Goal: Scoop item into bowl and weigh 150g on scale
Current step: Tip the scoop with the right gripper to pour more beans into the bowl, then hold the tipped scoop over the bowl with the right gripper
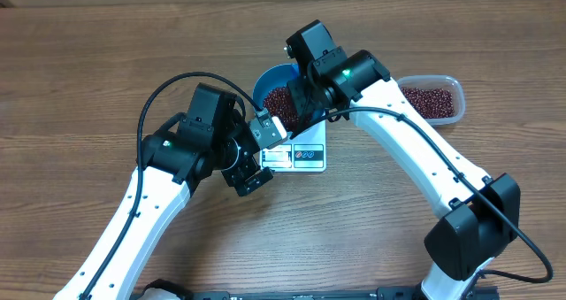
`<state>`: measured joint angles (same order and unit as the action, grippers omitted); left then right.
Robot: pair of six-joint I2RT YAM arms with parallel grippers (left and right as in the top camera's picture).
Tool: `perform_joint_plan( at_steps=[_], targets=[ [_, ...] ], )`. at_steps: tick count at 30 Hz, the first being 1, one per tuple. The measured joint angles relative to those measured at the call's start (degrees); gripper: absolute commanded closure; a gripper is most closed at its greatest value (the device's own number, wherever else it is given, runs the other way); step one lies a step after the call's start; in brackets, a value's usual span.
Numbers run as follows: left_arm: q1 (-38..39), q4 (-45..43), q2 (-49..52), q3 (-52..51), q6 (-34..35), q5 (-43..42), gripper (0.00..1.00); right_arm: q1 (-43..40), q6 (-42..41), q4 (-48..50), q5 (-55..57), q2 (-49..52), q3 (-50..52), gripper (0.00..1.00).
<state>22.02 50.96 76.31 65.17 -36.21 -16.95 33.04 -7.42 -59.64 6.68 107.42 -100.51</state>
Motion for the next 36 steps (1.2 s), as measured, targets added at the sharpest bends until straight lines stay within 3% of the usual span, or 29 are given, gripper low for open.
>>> perform_joint_plan(
  at_steps=[36],
  targets=[
    [0.0, 0.0, 0.0, 0.0, 0.0, 0.0, 0.0, 4.46, -0.04, -1.31, 7.32, 0.0, 0.0, 0.96]
  ],
)
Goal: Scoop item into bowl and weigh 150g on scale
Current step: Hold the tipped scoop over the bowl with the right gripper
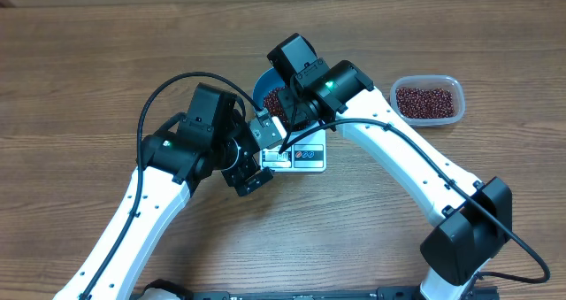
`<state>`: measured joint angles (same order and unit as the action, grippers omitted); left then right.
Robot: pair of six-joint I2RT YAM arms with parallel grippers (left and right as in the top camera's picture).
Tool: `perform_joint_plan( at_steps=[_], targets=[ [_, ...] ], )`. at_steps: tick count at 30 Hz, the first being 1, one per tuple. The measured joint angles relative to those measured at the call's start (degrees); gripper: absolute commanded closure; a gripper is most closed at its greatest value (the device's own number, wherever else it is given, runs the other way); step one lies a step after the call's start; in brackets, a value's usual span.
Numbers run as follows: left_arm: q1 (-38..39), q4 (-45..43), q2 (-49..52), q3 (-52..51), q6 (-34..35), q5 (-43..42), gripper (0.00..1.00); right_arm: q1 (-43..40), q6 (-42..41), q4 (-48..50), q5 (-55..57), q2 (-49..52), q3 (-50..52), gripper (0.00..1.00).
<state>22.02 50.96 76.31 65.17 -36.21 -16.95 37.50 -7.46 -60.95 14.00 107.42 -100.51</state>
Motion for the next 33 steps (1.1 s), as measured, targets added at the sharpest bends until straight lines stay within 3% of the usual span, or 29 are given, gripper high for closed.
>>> perform_joint_plan(
  at_steps=[33],
  targets=[
    [0.0, 0.0, 0.0, 0.0, 0.0, 0.0, 0.01, 2.36, -5.46, -1.62, 7.82, 0.0, 0.0, 0.96]
  ],
)
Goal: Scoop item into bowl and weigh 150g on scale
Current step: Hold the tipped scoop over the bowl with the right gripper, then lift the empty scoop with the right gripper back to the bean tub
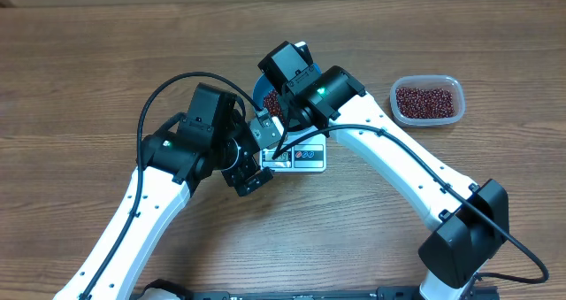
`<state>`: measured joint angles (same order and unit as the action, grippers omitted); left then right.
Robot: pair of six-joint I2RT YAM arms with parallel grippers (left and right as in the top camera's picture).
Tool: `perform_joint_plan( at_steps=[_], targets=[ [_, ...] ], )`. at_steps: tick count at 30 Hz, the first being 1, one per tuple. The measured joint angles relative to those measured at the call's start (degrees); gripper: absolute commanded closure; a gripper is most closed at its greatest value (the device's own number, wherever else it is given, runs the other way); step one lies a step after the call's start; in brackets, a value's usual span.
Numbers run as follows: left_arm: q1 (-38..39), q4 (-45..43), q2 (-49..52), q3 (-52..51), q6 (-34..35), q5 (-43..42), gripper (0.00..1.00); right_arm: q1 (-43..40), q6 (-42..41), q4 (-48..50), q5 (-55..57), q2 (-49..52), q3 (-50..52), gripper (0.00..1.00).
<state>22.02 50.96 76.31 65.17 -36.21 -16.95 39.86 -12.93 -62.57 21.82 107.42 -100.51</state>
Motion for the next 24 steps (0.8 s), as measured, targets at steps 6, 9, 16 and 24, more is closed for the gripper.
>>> perform_joint_plan(
  at_steps=[6, 9, 16, 24],
  targets=[
    [0.0, 0.0, 0.0, 0.0, 0.0, 0.0, 0.0, -0.02, -2.21, 0.98, -0.79, -0.46, 0.0, 0.96],
    [0.0, 0.0, 0.0, 0.0, 0.0, 0.0, 0.01, -0.02, -2.99, 1.05, -0.85, -2.01, 0.0, 0.96],
    [0.0, 0.0, 0.0, 0.0, 0.0, 0.0, 0.0, -0.02, -5.97, 0.39, 4.24, -8.74, 0.0, 0.96],
    [0.0, 0.02, 0.0, 0.0, 0.0, 0.0, 0.0, -0.81, -11.08, -5.11, 17.7, -11.17, -0.33, 0.96]
  ],
)
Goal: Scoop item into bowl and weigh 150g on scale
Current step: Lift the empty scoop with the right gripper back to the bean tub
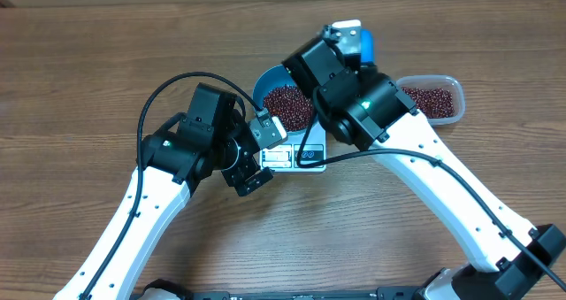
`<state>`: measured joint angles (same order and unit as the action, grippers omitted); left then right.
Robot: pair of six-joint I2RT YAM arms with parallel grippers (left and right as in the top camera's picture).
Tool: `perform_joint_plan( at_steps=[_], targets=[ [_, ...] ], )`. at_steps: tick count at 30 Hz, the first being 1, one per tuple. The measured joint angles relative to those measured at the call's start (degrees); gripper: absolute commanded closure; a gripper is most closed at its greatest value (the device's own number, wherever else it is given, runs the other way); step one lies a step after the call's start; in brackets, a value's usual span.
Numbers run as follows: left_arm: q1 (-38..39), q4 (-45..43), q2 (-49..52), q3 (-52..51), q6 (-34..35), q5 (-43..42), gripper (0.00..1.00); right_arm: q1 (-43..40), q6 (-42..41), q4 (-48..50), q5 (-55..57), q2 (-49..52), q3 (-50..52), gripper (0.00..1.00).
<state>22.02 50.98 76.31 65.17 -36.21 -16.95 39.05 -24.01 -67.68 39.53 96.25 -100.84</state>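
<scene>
A blue bowl filled with dark red beans stands on the white scale at the table's middle. My right gripper is raised behind and to the right of the bowl. It is shut on a blue scoop, whose contents are hidden. My left gripper stands open at the scale's left edge with nothing between its fingers. The scale's reading is too small to tell.
A clear plastic container of red beans sits to the right of the bowl, partly covered by my right arm. My left arm stretches from the front left. The wooden table lies all around.
My right gripper was over the bowl's rear left rim. It is now behind the bowl and to its right, toward the bean container, with the scoop showing. The beans in the bowl are uncovered.
First my right wrist hung over the bowl's right side. It then stood further left over the bowl at each of the two later moments. Now it is clear of the bowl, near the container. My left gripper stayed open by the scale throughout.
</scene>
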Motion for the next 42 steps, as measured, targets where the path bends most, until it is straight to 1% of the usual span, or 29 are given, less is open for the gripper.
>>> perform_joint_plan(
  at_steps=[4, 6, 13, 17, 22, 30, 38, 42],
  targets=[
    [0.0, -0.02, 0.0, 0.0, 0.0, 0.0, 0.0, -4.44, -2.58, -2.93, 2.05, 0.0, -0.04, 0.96],
    [0.0, -0.02, 0.0, 0.0, 0.0, 0.0, 0.01, -8.66, -3.87, -4.39, 2.25, 0.0, -0.04, 0.96],
    [0.0, -0.02, 0.0, 0.0, 0.0, 0.0, 0.01, -22.05, -5.42, -5.4, -3.76, 0.0, -0.04, 0.96],
    [0.0, -0.02, 0.0, 0.0, 0.0, 0.0, 0.01, -27.21, -5.79, -5.73, -8.79, 0.17, -0.04, 0.96],
    [0.0, -0.02, 0.0, 0.0, 0.0, 0.0, 0.0, -28.5, -5.95, -6.58, -12.59, 2.8, -0.04, 0.96],
    [0.0, -0.02, 0.0, 0.0, 0.0, 0.0, 0.01, -28.44, -5.99, -6.95, -15.13, 8.66, -0.04, 0.96],
    [0.0, -0.02, 0.0, 0.0, 0.0, 0.0, 0.01, -28.44, -5.97, -6.49, -15.34, 9.05, 0.2, 0.96],
    [0.0, -0.02, 0.0, 0.0, 0.0, 0.0, 0.0, -28.44, -5.92, -4.33, -15.52, 9.05, 2.67, 0.96]
  ],
)
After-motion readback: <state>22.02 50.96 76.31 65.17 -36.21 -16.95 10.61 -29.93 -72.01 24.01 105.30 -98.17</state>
